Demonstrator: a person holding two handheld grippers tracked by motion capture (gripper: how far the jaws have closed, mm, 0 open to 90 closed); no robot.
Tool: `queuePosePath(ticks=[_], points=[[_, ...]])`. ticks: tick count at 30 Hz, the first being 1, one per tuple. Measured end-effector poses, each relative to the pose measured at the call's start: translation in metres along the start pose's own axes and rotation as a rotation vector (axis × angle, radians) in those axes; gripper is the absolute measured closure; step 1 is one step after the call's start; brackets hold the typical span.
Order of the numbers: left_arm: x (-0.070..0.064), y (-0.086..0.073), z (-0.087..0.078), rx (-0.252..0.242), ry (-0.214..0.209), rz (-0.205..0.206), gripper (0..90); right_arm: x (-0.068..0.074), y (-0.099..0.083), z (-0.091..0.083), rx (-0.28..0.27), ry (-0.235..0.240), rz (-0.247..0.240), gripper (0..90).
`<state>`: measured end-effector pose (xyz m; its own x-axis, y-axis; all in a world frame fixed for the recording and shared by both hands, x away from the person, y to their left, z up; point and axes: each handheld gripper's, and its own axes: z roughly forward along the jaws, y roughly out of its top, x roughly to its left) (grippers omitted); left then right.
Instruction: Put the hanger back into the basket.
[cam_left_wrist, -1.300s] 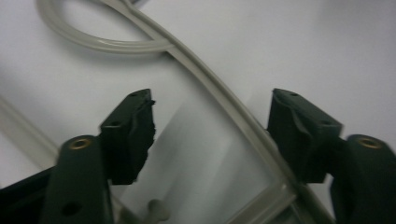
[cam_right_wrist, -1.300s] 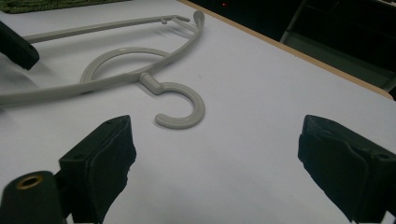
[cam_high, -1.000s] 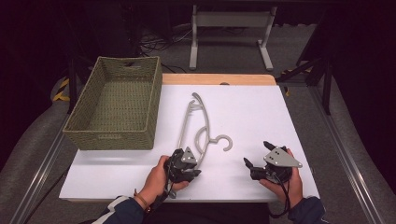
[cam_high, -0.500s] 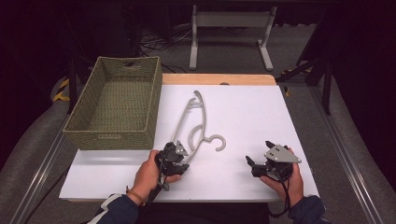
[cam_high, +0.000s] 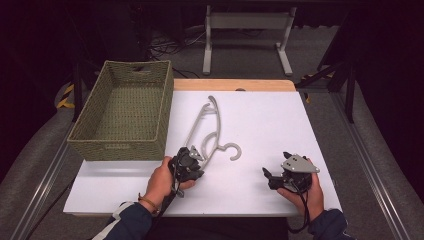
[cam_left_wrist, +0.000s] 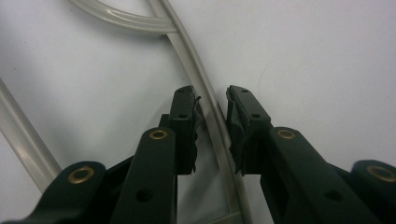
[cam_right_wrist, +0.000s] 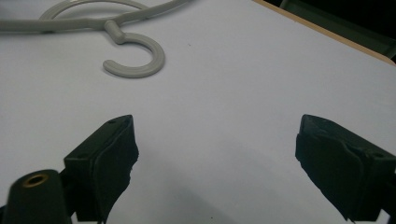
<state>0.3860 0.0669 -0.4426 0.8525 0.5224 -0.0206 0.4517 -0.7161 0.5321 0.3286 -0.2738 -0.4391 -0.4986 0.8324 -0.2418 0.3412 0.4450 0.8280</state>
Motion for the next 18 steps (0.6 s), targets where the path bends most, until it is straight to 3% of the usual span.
queuePosePath(ticks=[12,18], points=[[-0.0003,-0.0021,-0.0023,0.007,0.016,0.035,81.8,-0.0019,0.0005,-0.0037,-0.009,-0.004,0.002,12.9],[-0.0063,-0.0037,-0.0029,-0.008,0.061,0.070,81.8,-0.0066,0.0005,-0.0073,-0.025,-0.013,0.023,12.9]])
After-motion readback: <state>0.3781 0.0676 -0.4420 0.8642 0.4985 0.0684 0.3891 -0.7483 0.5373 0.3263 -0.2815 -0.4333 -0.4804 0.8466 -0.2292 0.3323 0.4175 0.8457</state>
